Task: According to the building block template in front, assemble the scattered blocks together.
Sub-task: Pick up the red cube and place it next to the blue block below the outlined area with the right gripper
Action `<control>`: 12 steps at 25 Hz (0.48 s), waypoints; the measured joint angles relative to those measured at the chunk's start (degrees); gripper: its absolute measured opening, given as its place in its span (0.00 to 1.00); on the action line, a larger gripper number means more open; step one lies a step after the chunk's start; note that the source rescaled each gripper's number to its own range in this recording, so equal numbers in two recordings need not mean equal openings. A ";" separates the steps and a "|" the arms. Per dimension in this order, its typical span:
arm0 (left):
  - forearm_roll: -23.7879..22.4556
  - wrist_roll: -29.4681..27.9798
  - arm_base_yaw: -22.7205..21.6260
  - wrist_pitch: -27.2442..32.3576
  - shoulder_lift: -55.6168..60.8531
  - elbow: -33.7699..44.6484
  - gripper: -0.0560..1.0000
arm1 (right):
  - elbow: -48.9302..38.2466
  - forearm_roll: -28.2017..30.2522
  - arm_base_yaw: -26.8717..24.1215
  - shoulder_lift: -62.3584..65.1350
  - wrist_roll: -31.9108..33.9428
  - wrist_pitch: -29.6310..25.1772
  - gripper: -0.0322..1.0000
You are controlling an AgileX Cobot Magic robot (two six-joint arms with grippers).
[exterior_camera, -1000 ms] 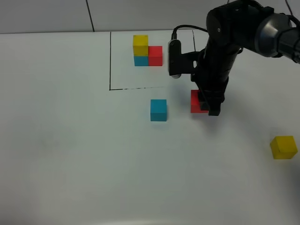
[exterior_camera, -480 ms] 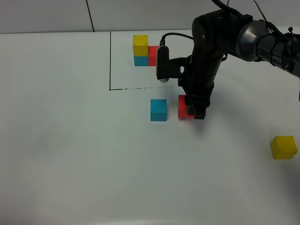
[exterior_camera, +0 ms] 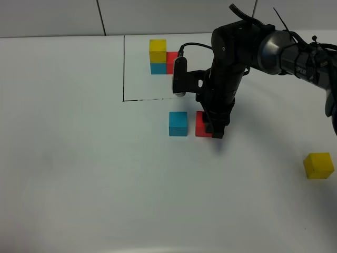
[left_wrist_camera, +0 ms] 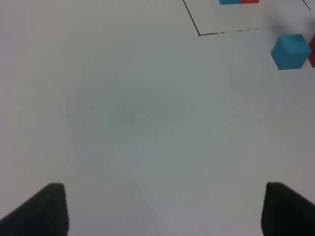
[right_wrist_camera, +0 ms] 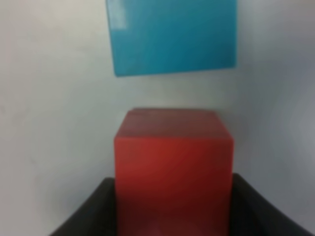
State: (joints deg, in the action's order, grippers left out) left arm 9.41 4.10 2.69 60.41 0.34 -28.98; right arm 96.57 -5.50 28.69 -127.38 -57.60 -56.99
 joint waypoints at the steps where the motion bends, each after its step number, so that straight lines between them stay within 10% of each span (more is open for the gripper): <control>1: 0.00 0.00 0.00 0.00 0.00 0.00 0.77 | 0.00 0.12 0.26 -0.13 0.13 0.24 0.04; 12: 0.00 0.00 0.00 0.00 0.00 0.00 0.77 | 0.06 0.55 1.57 -1.08 0.46 1.62 0.04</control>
State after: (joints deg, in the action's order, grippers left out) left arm 9.41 4.10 2.69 60.41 0.34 -28.98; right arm 96.63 -4.96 30.26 -128.46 -57.14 -55.37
